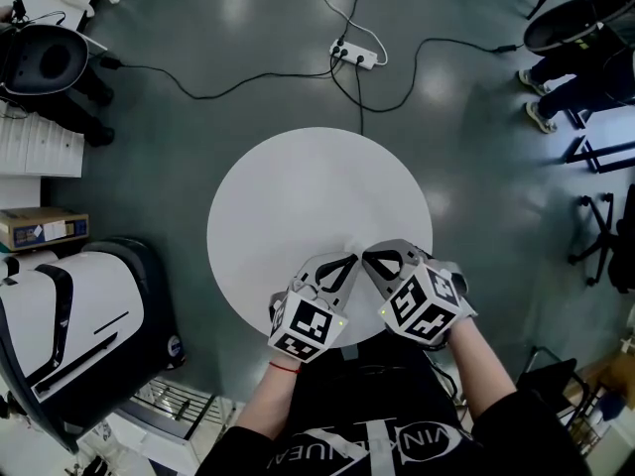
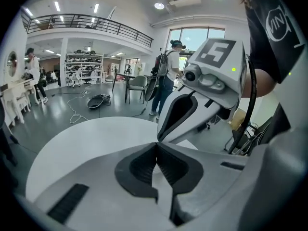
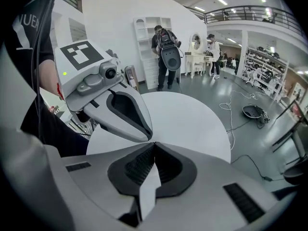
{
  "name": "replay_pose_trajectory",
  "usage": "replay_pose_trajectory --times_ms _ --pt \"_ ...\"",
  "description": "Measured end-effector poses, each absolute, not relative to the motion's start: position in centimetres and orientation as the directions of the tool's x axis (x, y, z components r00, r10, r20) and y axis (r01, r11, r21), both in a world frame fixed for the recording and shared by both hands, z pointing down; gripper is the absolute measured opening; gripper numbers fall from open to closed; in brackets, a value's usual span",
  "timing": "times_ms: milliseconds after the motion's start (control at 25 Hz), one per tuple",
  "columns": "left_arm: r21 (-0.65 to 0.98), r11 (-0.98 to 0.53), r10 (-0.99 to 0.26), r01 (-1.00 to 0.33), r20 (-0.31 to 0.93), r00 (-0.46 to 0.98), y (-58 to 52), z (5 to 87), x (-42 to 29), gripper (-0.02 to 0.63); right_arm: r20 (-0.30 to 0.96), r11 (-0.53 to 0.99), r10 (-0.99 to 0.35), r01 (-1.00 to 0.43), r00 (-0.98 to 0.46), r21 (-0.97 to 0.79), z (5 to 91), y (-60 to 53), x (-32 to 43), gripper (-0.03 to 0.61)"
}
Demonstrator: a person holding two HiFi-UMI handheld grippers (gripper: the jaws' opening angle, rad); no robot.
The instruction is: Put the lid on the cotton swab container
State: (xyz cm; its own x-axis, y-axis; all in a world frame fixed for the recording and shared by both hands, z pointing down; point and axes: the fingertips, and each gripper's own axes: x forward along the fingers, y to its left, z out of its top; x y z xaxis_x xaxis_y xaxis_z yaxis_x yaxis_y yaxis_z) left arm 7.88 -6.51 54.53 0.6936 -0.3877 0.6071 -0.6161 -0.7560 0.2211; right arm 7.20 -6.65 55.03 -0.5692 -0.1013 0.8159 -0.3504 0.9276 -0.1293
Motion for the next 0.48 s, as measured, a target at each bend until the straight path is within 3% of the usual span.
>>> replay_pose_trajectory --times_ms 480 --pt "0.251 -0.744 -0.385 -0.619 0.596 0.705 -6.62 54.44 7.47 0.009 0.858 0.928 -0.108 -0.361 -0.503 -0.095 55.21 -6.56 6.8 0.003"
